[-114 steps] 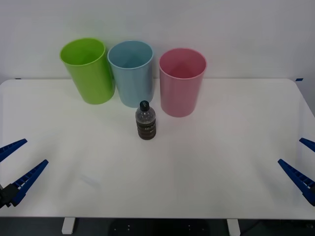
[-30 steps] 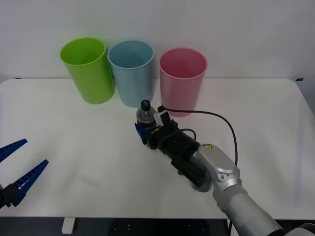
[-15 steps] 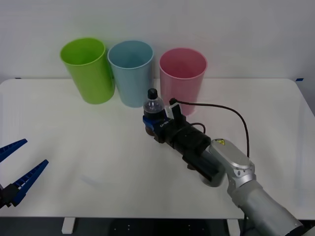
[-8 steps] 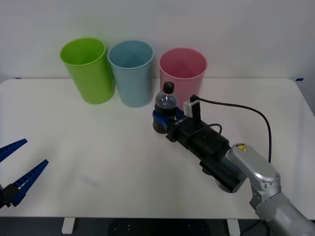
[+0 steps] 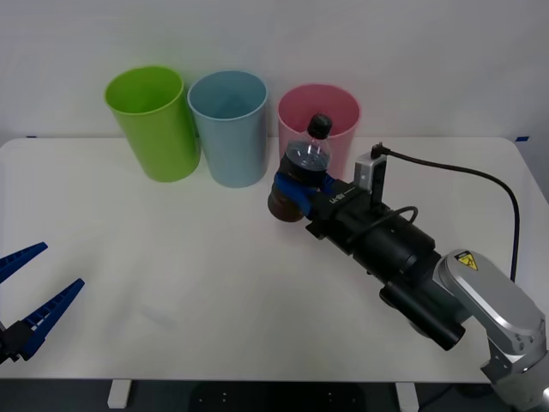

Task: Grasp the object on the table and drop it into the matching bin: aluminum can to the light blue bin, PET bottle to the pink bin.

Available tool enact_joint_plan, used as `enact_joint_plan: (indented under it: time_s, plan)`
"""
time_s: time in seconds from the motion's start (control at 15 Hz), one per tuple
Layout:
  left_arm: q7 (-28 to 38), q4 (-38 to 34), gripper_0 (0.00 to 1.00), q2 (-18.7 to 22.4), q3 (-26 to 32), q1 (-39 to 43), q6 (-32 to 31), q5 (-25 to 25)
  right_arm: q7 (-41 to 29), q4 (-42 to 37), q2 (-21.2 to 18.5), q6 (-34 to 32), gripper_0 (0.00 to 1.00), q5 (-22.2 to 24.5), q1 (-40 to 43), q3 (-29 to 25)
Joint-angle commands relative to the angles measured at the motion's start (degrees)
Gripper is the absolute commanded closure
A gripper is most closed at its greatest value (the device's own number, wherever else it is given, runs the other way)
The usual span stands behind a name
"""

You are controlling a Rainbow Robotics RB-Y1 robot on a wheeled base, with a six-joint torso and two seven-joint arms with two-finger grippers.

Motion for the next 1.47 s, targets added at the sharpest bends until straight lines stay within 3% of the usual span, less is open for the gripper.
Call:
enact_joint_plan:
  time_s: [0.07, 0.6, 0.8, 1.47]
  plan:
    - [0.0, 0.0, 0.00, 0.0, 0.0, 0.0, 0.0, 0.0, -2.0, -3.6, -2.5, 0.0, 1.00, 0.5, -0.8, -1.2]
    - [0.0, 0.0, 0.00, 0.0, 0.0, 0.0, 0.0, 0.0, -14.5, -4.0, -11.5, 0.0, 1.00, -0.1, -11.8, -1.8]
    - [0.0, 0.0, 0.00, 0.0, 0.0, 0.0, 0.0, 0.0, -14.9, 0.0, -13.9, -0.4, 1.00, -1.5, -16.6, -1.8]
    - [0.0, 0.0, 0.00, 0.0, 0.0, 0.0, 0.0, 0.0, -13.2, 21.9, -11.2, -1.3, 1.00, -1.6, -30.7, -0.2]
